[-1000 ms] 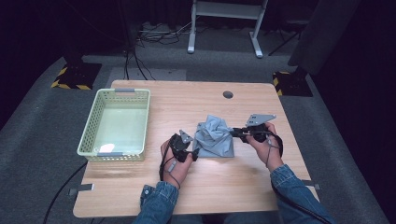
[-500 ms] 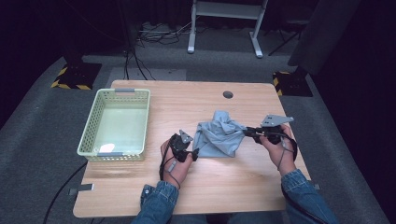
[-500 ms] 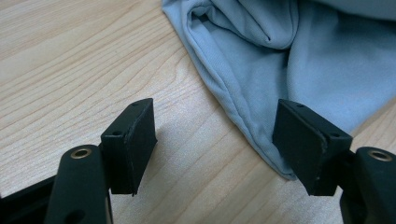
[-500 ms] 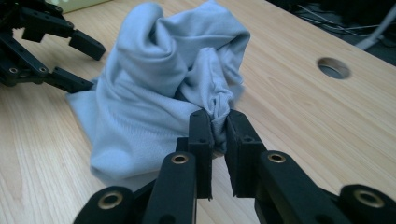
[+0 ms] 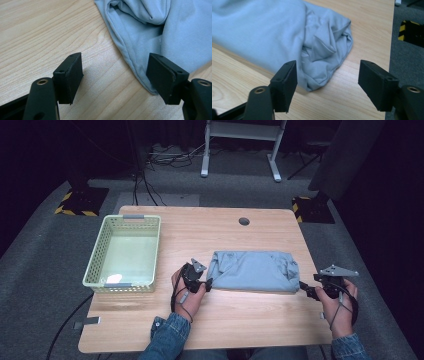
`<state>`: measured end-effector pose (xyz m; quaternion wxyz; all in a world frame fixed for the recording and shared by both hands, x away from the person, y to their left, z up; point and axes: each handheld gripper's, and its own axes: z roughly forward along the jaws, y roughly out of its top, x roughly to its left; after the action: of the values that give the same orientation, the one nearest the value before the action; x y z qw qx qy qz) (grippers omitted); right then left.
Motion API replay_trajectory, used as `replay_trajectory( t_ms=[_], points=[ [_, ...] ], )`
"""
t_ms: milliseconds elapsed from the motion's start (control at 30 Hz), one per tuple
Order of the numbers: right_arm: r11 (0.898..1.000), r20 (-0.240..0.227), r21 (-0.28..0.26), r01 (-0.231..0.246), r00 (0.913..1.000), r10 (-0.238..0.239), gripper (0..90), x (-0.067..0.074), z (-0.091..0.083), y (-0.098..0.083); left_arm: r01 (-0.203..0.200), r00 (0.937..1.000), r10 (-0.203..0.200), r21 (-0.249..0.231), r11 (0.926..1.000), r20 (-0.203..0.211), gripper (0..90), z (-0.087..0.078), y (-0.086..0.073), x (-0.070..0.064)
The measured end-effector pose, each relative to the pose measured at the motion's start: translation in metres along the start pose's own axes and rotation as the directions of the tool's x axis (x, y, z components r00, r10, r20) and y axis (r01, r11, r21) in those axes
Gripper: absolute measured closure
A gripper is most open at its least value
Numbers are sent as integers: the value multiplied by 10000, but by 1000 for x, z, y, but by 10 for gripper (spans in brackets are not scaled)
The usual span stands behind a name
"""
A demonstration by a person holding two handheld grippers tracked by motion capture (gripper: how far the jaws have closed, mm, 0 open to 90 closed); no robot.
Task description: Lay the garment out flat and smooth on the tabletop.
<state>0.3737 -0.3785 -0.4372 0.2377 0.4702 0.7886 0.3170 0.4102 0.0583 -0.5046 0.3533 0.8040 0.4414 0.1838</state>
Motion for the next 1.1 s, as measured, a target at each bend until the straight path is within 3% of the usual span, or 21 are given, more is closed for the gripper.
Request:
replay_trajectory(
  t_ms=[200,567,767,1100],
  points=[
    [9983,-518,-424,401,9978,-423,344,10,1,18,149,9998,-150,-151,9998,-94,257,-5,0,2],
    [9926,-1228,-542,1086,9858,-1145,361,32,26,52,22,10000,-23,-354,9994,-38,250,-28,-3,-1],
    [9903,-1331,-592,1253,9822,-1323,368,34,34,62,-56,10000,56,-169,9998,-21,246,-35,-7,-2],
    [9863,-1464,-570,1549,9759,-1617,373,40,47,79,33,10000,-36,-279,9996,-83,253,-50,-14,-1]
  ],
)
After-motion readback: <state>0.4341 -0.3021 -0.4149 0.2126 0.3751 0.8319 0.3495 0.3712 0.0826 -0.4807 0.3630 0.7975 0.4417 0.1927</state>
